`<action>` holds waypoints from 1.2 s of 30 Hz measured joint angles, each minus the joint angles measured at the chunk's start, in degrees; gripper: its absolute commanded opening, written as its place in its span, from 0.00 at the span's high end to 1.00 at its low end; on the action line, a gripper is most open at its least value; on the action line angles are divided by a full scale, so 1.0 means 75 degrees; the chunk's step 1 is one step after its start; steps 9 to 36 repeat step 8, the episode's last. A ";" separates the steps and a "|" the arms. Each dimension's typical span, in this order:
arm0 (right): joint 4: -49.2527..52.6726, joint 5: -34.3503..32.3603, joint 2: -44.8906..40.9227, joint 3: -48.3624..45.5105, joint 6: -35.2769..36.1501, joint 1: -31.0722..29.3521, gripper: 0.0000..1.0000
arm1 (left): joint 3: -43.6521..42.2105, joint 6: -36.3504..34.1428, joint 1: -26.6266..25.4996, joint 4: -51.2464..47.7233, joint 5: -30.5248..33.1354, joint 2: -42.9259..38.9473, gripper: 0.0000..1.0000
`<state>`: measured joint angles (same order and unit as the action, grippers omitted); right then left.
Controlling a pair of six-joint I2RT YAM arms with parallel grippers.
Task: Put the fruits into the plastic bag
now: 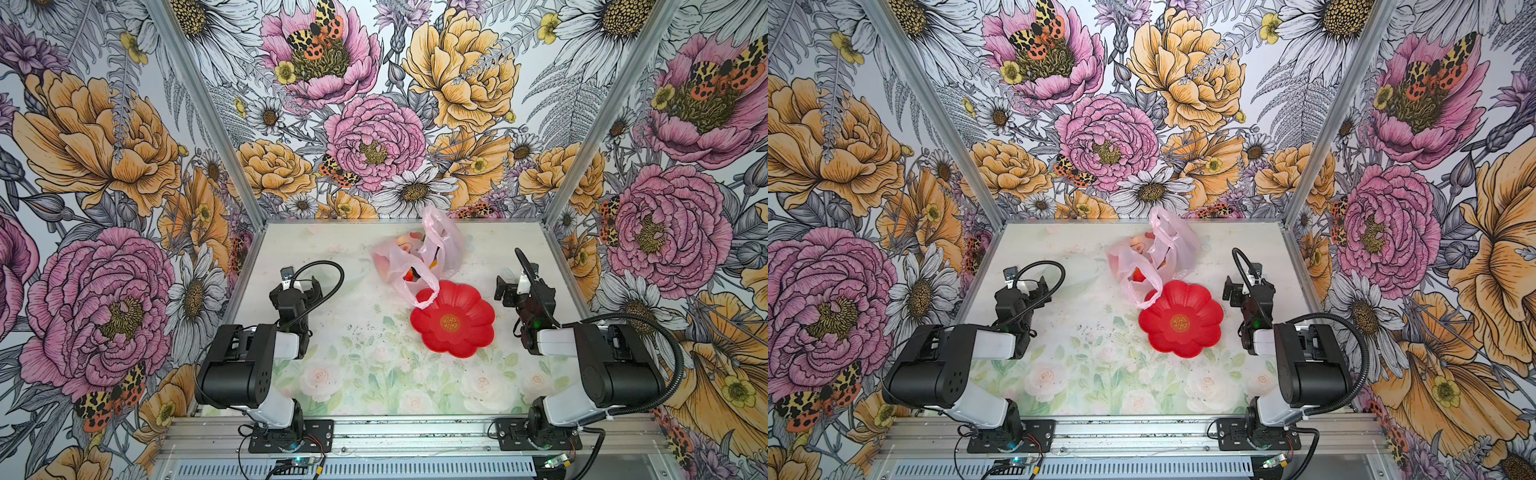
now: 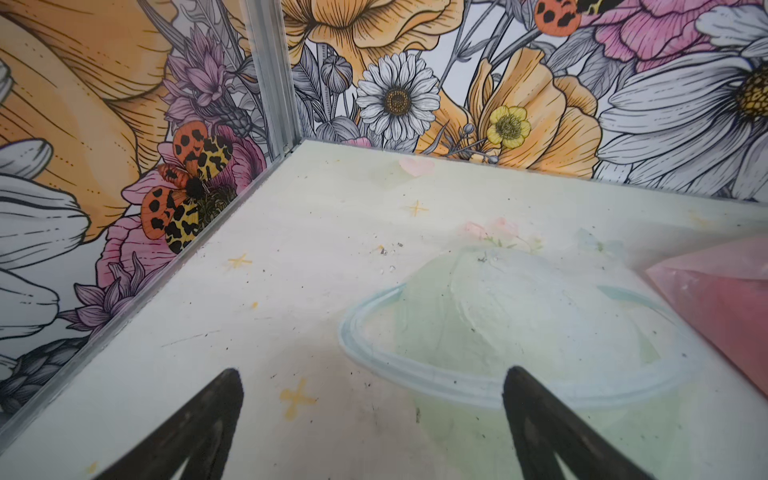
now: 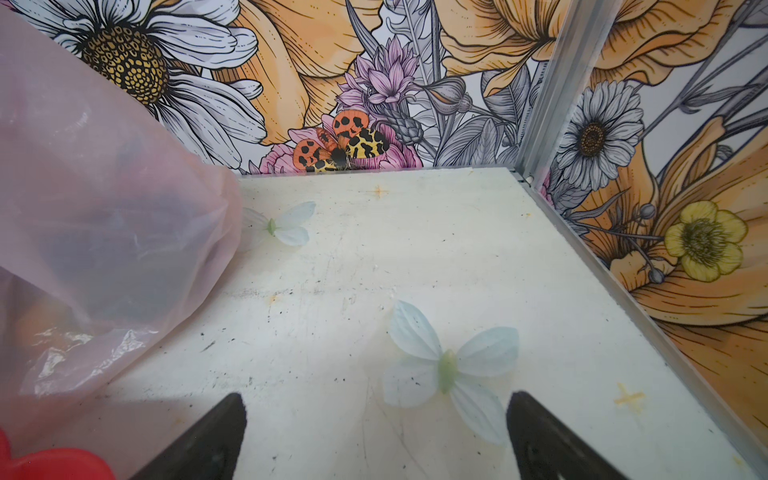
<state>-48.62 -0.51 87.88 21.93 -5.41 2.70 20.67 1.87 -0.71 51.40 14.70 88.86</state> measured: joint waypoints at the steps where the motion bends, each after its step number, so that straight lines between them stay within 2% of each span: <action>1: 0.0000 0.0000 0.0003 0.0000 0.0000 0.0000 0.00 | 0.0000 0.0000 0.0000 0.0064 0.0000 0.0000 0.01; 36: 0.0003 0.0000 0.0003 0.0000 0.0000 0.0000 0.01 | 0.0000 -0.0050 0.0000 0.0216 0.0000 0.0000 0.01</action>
